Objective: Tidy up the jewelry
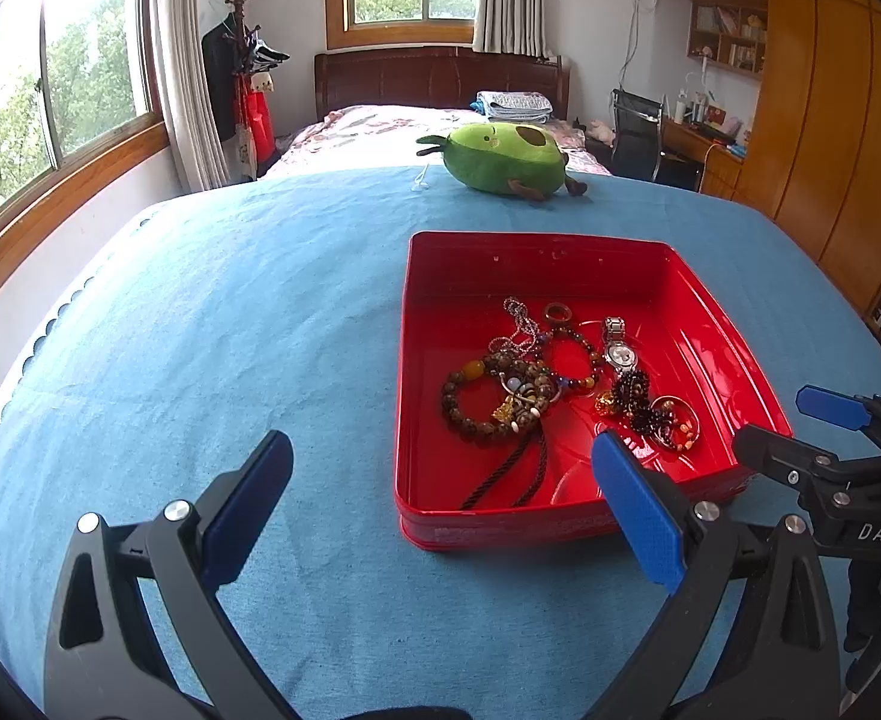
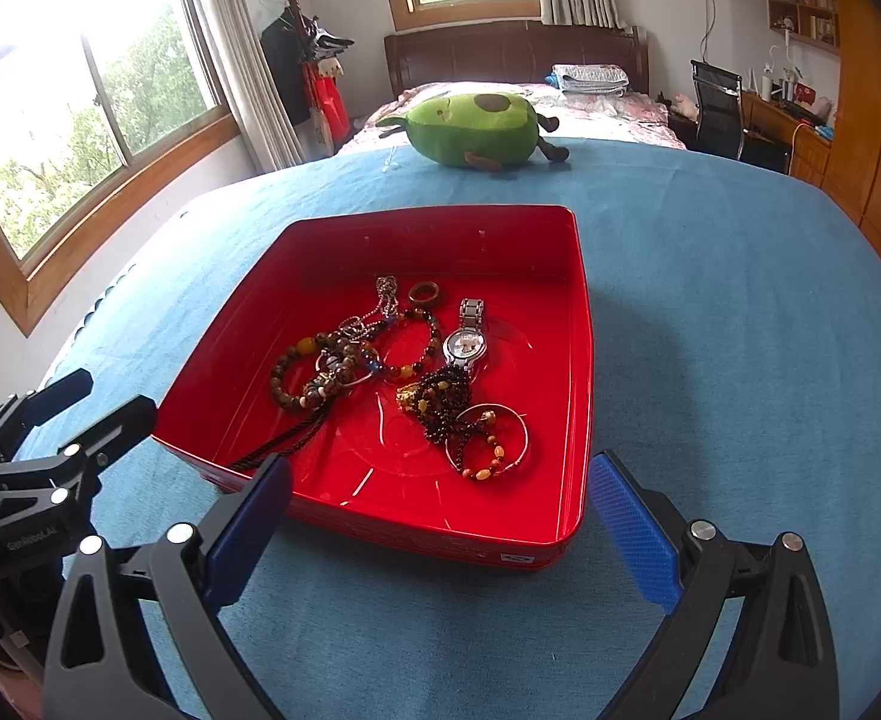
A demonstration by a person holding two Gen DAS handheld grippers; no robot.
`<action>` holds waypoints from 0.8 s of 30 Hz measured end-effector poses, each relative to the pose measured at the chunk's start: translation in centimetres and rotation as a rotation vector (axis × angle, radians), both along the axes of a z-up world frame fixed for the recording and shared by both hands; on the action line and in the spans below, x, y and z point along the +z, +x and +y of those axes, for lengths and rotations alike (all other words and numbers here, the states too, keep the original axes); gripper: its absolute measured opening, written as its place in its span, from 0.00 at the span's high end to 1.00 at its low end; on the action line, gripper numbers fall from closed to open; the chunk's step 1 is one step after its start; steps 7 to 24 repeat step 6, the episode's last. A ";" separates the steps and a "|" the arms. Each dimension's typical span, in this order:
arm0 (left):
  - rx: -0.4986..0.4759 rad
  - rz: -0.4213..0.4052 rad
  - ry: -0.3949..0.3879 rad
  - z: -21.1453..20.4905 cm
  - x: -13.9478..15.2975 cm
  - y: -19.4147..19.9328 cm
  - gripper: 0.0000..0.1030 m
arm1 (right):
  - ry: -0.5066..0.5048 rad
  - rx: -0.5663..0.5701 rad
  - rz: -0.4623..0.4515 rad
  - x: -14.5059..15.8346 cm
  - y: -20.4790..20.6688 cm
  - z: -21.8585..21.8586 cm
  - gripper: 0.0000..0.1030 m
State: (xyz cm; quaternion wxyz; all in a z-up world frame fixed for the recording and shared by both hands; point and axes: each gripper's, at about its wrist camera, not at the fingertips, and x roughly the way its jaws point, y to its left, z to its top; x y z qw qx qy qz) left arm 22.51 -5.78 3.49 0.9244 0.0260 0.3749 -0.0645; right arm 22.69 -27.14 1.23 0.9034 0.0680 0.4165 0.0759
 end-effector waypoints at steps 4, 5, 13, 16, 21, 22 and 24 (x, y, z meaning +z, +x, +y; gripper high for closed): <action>0.002 0.007 0.000 0.0 -0.1 0.1 0.04 | -0.001 0.001 0.001 0.0 0.0 0.0 0.04; 0.002 0.008 0.000 0.0 -0.1 0.1 0.04 | -0.001 0.002 0.001 0.0 0.0 0.0 0.04; 0.002 0.010 0.001 0.0 -0.1 0.2 0.04 | -0.002 0.002 0.001 -0.1 0.0 0.0 0.04; 0.002 0.010 0.001 0.0 -0.1 0.2 0.04 | -0.002 0.002 0.001 -0.1 0.0 0.0 0.04; 0.002 0.010 0.001 0.0 -0.1 0.2 0.04 | -0.002 0.002 0.001 -0.1 0.0 0.0 0.04; 0.002 0.010 0.001 0.0 -0.1 0.2 0.04 | -0.002 0.002 0.001 -0.1 0.0 0.0 0.04; 0.002 0.010 0.001 0.0 -0.1 0.2 0.04 | -0.002 0.002 0.001 -0.1 0.0 0.0 0.04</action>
